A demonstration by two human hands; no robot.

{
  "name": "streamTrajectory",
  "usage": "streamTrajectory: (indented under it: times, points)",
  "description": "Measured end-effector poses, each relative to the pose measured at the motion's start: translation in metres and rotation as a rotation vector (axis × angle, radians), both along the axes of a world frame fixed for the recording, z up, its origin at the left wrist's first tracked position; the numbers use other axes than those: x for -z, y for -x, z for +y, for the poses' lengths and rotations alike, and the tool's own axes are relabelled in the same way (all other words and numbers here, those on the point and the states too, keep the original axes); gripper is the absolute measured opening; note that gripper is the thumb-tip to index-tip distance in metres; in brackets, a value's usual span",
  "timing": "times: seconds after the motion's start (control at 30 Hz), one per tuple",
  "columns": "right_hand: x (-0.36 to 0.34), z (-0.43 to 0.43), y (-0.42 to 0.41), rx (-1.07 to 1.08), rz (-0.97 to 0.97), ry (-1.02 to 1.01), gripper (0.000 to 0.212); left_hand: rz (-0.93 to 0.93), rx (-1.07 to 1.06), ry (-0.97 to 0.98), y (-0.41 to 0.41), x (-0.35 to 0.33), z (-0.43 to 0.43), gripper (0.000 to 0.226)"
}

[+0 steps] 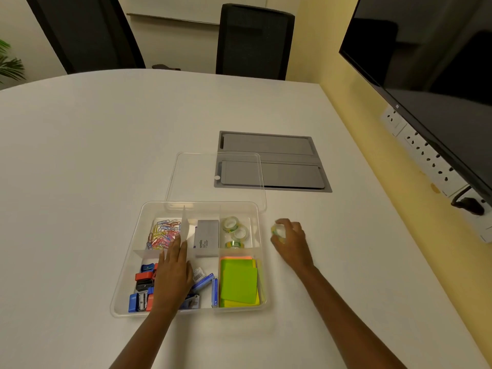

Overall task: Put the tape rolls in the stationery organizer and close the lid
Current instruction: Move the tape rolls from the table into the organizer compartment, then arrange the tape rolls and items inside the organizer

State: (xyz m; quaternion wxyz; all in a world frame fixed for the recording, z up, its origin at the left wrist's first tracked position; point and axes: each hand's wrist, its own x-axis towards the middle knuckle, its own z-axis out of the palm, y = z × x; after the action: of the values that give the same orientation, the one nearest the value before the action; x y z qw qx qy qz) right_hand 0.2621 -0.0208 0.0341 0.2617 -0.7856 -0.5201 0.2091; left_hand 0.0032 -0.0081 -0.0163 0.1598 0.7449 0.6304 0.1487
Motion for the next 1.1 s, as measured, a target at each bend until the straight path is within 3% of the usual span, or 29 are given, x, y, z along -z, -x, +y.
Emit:
streamTrajectory:
  times: [0.17,0.3,0.5,0.87,0.93,1.03,1.1]
  points:
    - [-0.007,0.013,0.031,-0.287,-0.254,-0.011,0.041,0.005,0.000,-0.003,0.000,-0.001,-0.001,0.049]
    - [-0.003,0.014,0.040,-0.321,-0.311,0.082,0.039,0.010,0.001,-0.005,0.001,-0.002,-0.002,0.046]
    - [0.013,-0.007,0.043,-0.197,-0.106,0.162,0.052,-0.008,-0.005,0.014,0.004,-0.002,-0.004,0.039]
    - [0.036,-0.054,0.057,-0.083,0.141,0.132,0.042,-0.035,0.007,0.039,0.017,-0.002,-0.037,0.036]
    - [0.039,-0.062,0.057,-0.090,0.148,0.137,0.042,-0.048,0.023,0.043,0.024,-0.006,-0.043,0.045]
    - [0.036,-0.069,0.056,-0.082,0.175,0.132,0.042,-0.012,0.048,-0.018,0.039,-0.018,-0.043,0.077]
    - [0.031,-0.069,0.056,-0.056,0.184,0.091,0.044,0.036,0.041,-0.015,0.051,-0.024,-0.038,0.071]
